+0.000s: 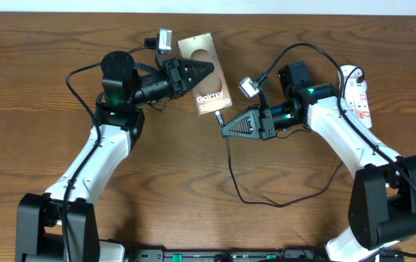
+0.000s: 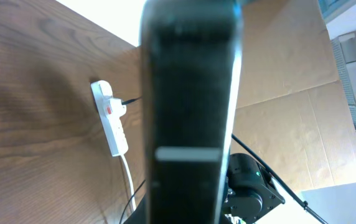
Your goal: Plug charger to phone and switch on socket
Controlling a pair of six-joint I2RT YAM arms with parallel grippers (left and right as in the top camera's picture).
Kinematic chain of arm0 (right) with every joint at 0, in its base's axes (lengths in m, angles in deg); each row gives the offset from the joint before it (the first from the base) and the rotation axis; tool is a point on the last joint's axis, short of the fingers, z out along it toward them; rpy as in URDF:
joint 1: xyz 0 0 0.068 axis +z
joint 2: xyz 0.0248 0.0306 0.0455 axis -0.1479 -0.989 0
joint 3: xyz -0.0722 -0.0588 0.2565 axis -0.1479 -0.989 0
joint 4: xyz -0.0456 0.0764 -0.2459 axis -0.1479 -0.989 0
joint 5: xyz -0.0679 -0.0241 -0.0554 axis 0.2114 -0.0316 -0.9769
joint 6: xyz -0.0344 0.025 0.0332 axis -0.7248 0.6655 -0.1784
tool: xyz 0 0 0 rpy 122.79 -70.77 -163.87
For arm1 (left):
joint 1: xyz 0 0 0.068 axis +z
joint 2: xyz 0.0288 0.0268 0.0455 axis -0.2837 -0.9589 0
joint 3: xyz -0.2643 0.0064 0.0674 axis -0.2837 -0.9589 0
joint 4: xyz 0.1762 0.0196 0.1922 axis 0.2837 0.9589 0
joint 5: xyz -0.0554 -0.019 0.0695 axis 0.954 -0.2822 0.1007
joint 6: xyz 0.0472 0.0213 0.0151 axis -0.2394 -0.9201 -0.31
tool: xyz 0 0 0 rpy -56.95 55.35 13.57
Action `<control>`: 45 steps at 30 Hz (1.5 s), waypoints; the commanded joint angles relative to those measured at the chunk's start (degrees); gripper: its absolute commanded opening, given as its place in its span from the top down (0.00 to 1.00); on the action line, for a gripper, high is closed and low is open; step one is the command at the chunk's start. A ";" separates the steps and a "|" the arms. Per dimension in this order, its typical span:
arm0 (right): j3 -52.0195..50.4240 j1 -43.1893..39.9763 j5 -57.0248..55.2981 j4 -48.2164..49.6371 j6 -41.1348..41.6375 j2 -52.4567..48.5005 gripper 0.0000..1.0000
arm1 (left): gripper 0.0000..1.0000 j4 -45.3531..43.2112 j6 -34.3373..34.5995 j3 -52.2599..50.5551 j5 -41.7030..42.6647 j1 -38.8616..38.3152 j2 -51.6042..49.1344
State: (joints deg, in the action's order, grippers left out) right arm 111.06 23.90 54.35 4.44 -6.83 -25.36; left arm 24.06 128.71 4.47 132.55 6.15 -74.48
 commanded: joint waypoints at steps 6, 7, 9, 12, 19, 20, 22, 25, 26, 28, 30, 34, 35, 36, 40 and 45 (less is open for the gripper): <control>-0.26 -0.09 1.66 3.26 5.40 -0.04 0.99 | 0.93 -0.70 -1.22 0.52 1.66 -0.07 0.55; -0.26 -0.09 1.66 3.63 5.70 -0.04 0.99 | 0.93 -0.70 -1.44 0.52 1.68 -0.07 0.55; -0.26 -0.09 1.66 4.35 6.43 -0.04 0.99 | 0.92 -0.70 -1.66 0.52 1.68 -0.15 0.55; -0.26 -0.09 1.66 5.42 7.56 -0.04 0.99 | 0.93 -0.70 -1.64 0.52 1.68 -0.15 0.55; -0.26 -0.09 1.64 7.30 8.81 -0.04 0.99 | 0.93 -0.70 -1.62 0.52 1.64 -0.15 0.55; -0.26 -0.09 1.64 7.37 8.81 -0.04 0.99 | 0.93 -0.70 -1.62 0.52 1.62 -0.15 0.55; -0.26 -0.09 1.64 7.41 8.79 -0.04 0.99 | 0.93 -0.72 -1.62 0.52 1.53 -0.15 0.55; -0.26 -0.09 1.64 7.87 8.81 -0.04 0.99 | 0.93 -0.72 -1.64 0.52 0.42 -0.15 0.55; -0.26 -0.09 1.64 8.24 9.01 -0.04 0.99 | 0.92 -0.76 -1.68 0.52 -0.20 -0.15 0.55; -0.26 -0.09 1.64 8.74 9.25 -0.04 0.99 | 0.93 -1.60 -2.10 0.52 -0.98 -0.15 0.55; -0.26 -0.09 1.64 9.33 9.53 -0.04 0.99 | 0.93 -2.80 -2.29 0.52 -0.98 -0.15 0.55; -0.26 -0.11 1.64 11.98 12.04 -0.04 0.99 | 0.93 -3.32 -2.32 0.52 -0.98 -0.15 0.55; -0.26 -0.15 1.64 12.94 12.98 -0.04 0.99 | 0.93 -3.32 -2.32 0.52 -0.96 -0.15 0.55; -0.26 -0.15 1.62 13.81 13.79 -0.04 0.99 | 0.93 -3.32 -2.32 0.52 -0.94 -0.15 0.55; -0.26 -0.02 1.62 16.28 15.93 -0.04 0.99 | 0.92 -3.76 -2.32 0.52 -0.96 -0.15 0.55; -0.26 -0.11 1.64 16.61 16.09 -0.04 0.99 | 0.93 -5.46 -2.29 0.52 -0.48 -0.15 0.55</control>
State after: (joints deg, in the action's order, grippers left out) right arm 110.73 23.90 54.44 20.73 7.95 -25.36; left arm 19.95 127.40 4.47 129.99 6.24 -74.48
